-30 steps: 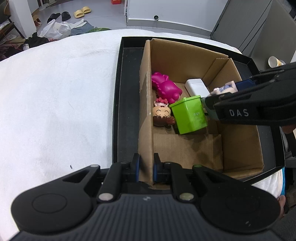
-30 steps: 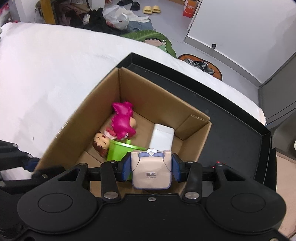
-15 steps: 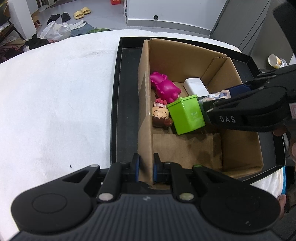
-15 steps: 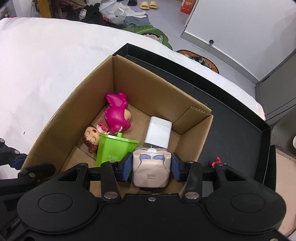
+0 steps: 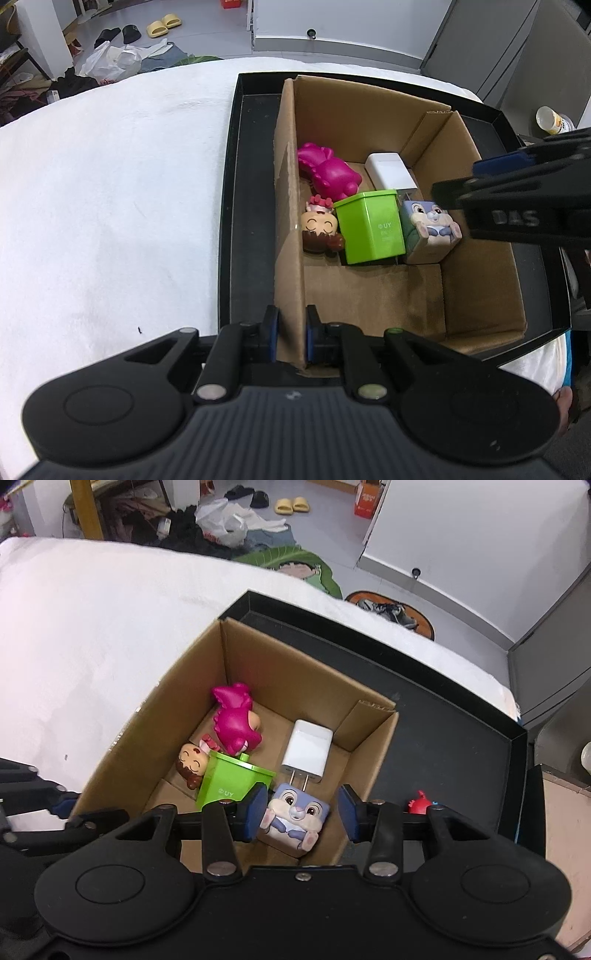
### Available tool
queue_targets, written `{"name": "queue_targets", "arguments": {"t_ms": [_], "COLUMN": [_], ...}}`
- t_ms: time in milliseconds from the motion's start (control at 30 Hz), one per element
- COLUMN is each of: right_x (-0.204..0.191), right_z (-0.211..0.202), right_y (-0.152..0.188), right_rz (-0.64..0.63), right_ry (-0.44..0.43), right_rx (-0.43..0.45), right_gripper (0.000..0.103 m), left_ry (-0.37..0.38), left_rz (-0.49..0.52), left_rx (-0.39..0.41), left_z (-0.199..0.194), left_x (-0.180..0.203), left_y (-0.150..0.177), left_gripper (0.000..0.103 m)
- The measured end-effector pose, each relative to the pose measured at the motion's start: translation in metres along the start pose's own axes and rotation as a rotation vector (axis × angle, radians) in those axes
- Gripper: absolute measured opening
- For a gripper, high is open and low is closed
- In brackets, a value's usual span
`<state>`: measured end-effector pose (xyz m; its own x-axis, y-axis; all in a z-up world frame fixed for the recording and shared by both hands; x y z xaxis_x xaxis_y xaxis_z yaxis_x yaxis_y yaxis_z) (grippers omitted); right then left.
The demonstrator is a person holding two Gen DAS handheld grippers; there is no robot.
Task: Organize rigid objects
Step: 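Lower the cube charger into the box beside the green cup and open the right gripper, then withdraw the right tool toward the red figure with the jar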
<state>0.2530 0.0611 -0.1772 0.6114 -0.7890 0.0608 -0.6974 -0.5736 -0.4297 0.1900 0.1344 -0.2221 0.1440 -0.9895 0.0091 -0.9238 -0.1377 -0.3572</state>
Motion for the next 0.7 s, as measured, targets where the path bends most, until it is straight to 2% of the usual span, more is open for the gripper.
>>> {"name": "queue_targets", "arguments": {"t_ms": [367,700], "right_x": [0.029,0.076], "right_z": [-0.038,-0.033], "right_y": [0.005,0.024], "right_rz": [0.061,0.129], "right_ry": [-0.043,-0.011], "right_rx": [0.055,0.055], "right_gripper": [0.042,0.042], "left_ry": [-0.01,-0.009], "left_rz": [0.0,-0.003], "left_rx": [-0.001,0.002], "left_z": [0.0,0.0], "left_x": [0.002,0.001], "left_y": [0.0,0.0], "left_gripper": [0.012,0.013]}}
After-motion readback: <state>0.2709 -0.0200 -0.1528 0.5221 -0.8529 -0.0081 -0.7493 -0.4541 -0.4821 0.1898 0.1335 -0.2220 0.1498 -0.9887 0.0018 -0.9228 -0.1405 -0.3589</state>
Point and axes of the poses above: each gripper's, at about its wrist camera, not at the fingertips, and z roughly the way its jaws point, x to its right, y to its underside, the point moved 4 cm from there along z, roughly the way its jaws point, and after that the axes turned 14 degrees about z, right-handed, at the moved point
